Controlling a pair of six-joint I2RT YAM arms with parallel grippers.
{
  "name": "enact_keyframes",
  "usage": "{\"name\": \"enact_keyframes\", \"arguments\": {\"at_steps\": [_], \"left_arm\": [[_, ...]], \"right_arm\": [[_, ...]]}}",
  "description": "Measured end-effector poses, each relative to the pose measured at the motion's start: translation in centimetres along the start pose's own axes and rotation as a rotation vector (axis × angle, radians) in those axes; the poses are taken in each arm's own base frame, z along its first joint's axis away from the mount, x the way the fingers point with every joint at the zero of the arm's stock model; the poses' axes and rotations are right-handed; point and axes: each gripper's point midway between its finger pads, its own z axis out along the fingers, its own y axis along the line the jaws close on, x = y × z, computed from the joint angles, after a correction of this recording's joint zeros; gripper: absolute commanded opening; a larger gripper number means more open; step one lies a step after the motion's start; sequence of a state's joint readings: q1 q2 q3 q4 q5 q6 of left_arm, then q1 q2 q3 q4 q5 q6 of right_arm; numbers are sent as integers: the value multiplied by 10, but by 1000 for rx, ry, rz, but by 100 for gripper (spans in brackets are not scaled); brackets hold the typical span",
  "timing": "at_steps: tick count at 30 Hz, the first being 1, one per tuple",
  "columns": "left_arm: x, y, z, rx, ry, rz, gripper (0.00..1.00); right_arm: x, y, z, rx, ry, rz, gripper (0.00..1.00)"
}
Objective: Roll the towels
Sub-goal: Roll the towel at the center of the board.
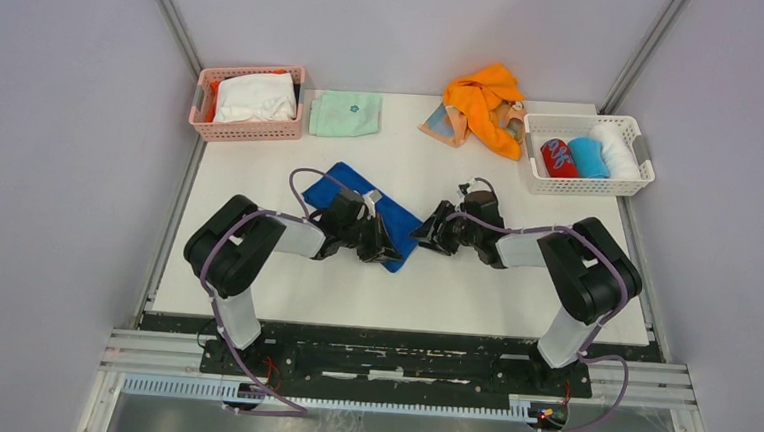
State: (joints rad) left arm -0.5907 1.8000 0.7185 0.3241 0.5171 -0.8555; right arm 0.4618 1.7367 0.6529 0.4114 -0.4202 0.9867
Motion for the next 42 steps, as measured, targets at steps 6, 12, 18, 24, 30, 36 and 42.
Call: {"name": "enact_keyframes", "arguments": {"at_steps": [6,12,18,24,30,36,42], "left_arm": [[0,0,0,-2,-1,-7,3],[0,1,0,-4,-4,-29,3],[-1,2,-1,-5,-5,-49,3],[-1,2,-1,-6,-5,-50,3],[-1,2,-1,-7,-5,-50,3],[-1,2,-1,-8,-5,-51,3],[-1,3,-1,-13,-3,-54,3]], "right_arm": [[-6,6,-7,-37,-23,12,54],[-10,12,-25,-51,-59,-25,44],[0,-4,-21,-20,-36,-9,40],[5,-11,-11,-28,-12,25,46],[0,0,-10,-79,-27,18,50],[-3,2,-6,-92,-32,22,50],[-5,-2,2,-85,-31,42,50]]}}
